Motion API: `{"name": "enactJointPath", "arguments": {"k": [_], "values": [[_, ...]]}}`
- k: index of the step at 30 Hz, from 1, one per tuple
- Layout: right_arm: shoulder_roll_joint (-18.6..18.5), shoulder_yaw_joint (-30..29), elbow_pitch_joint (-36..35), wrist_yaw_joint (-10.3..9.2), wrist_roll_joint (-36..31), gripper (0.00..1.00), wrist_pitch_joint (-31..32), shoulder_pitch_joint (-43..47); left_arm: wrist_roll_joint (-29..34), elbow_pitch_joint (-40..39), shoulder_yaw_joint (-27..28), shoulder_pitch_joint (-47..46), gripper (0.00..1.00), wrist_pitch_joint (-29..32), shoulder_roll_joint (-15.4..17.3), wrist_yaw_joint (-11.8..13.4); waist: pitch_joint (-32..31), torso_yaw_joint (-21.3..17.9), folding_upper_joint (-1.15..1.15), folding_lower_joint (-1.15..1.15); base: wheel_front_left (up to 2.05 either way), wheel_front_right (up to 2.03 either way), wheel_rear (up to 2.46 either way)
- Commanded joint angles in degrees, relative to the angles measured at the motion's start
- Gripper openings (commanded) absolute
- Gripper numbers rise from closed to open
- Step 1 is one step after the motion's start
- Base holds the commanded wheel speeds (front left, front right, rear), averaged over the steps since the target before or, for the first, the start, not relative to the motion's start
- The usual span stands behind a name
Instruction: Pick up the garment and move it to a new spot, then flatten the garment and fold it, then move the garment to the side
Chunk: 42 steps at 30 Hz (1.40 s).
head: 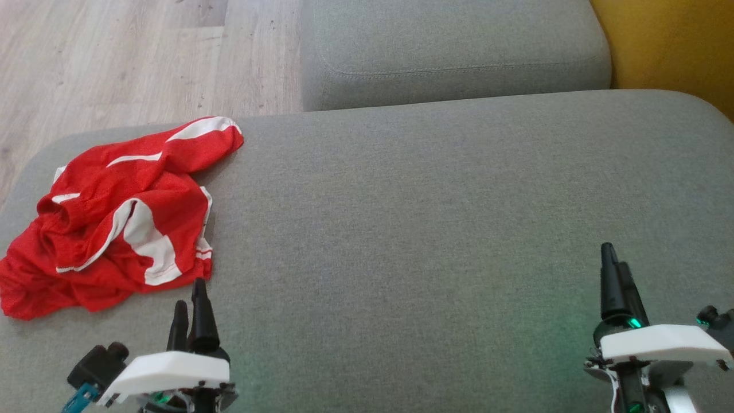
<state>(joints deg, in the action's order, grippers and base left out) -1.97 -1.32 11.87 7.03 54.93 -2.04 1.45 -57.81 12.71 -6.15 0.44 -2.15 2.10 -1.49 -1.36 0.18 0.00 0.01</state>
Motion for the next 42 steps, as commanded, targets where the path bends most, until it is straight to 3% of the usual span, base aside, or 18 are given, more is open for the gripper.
{"name": "enactJointPath", "arguments": {"k": [1, 33, 42], "values": [[-0.56, 1.05, -2.59, 0.2, -2.08, 1.0, -0.76, -1.5, 1.96, -2.38, 0.1, -2.37, 1.0, -0.71, 0.49, 0.32, 0.0, 0.01, 0.0, 0.0, 0.0, 0.0, 0.0], [-0.71, 4.04, -5.27, 0.31, -26.27, 1.0, -6.17, 0.04, 26.31, -5.75, -5.79, -2.2, 1.0, -6.09, 0.62, 2.68, -1.47, 0.21, 0.0, 0.0, 0.0, 0.0, 0.0], [-0.76, 4.86, -5.82, 0.35, -33.36, 1.0, -7.69, 0.56, 30.63, -5.69, -6.51, -1.82, 1.0, -7.61, 0.65, 3.69, -1.6, 0.27, 0.0, 0.0, 0.0, 0.0, 0.0]]}}
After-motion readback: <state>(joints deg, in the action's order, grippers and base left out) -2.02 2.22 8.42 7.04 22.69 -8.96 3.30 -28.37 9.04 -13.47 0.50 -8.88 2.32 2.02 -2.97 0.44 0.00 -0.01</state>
